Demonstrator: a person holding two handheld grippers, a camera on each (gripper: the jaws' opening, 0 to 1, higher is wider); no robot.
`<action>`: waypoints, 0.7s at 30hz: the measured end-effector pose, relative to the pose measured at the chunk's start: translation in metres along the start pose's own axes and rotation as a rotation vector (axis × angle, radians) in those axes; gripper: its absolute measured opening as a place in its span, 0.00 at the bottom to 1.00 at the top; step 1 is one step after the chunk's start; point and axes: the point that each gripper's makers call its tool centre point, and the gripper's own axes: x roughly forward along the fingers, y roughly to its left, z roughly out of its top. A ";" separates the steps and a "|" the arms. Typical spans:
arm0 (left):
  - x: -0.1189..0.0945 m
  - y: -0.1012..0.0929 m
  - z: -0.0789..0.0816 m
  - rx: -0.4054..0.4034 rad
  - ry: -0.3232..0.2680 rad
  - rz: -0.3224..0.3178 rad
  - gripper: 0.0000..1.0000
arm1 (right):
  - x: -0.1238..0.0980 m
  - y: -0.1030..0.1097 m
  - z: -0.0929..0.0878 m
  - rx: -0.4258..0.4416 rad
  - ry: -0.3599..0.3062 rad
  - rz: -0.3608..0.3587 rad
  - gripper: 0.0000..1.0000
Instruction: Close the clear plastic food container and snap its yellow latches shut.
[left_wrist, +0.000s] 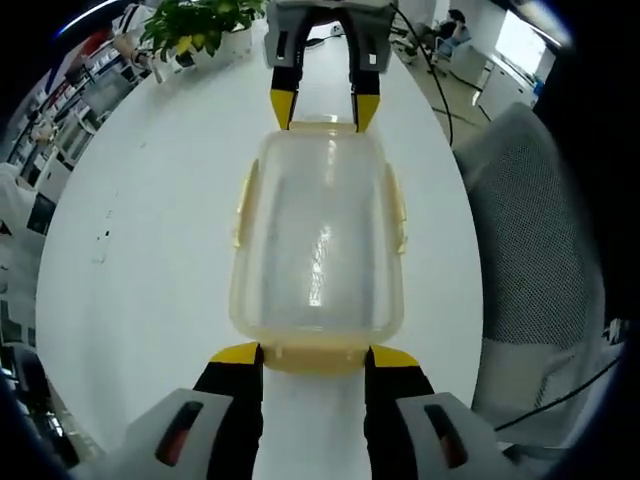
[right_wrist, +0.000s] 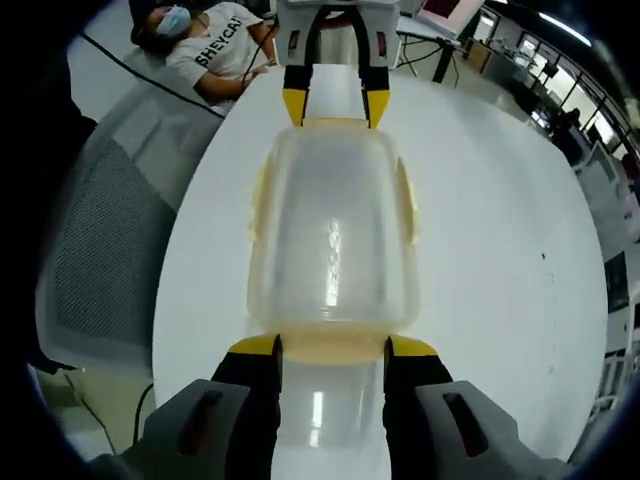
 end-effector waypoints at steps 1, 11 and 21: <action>0.002 -0.001 0.003 0.000 0.002 -0.003 0.34 | -0.001 0.001 -0.003 -0.003 0.000 0.006 0.36; 0.012 -0.004 0.024 0.003 -0.007 -0.011 0.34 | -0.011 0.007 -0.026 0.015 -0.022 0.021 0.36; 0.020 -0.007 0.057 0.013 -0.038 -0.021 0.34 | -0.023 0.010 -0.058 0.024 -0.029 0.014 0.37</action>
